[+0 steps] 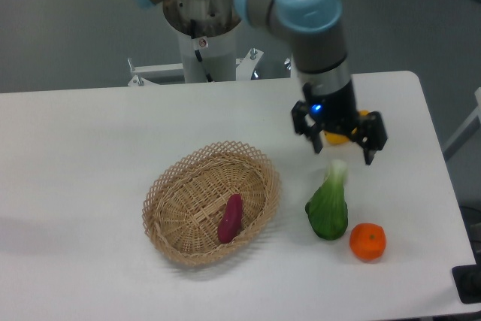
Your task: Place the sweet potato in the basket
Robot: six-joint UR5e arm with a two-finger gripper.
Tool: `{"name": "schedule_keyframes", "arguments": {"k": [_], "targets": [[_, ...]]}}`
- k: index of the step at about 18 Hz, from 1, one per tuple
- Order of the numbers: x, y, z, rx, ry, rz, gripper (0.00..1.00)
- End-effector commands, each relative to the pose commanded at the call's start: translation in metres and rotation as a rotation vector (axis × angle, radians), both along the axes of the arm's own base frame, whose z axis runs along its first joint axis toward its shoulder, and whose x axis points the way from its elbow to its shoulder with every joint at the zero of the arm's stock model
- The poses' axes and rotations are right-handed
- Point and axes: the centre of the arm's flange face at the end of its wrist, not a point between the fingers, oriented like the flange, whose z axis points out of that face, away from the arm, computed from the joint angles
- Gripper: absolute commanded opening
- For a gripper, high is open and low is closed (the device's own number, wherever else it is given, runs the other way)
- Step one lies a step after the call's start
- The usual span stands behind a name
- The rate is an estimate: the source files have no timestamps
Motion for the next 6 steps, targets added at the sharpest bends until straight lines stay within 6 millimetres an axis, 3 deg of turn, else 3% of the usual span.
{"name": "schedule_keyframes", "arguments": {"k": [3,6], "targets": [[-0.007,-0.017,0.001,0.0,-0.018,-0.02,1.0],[-0.011,-0.022,0.002,0.003,-0.017,-0.014,1.0]]}}
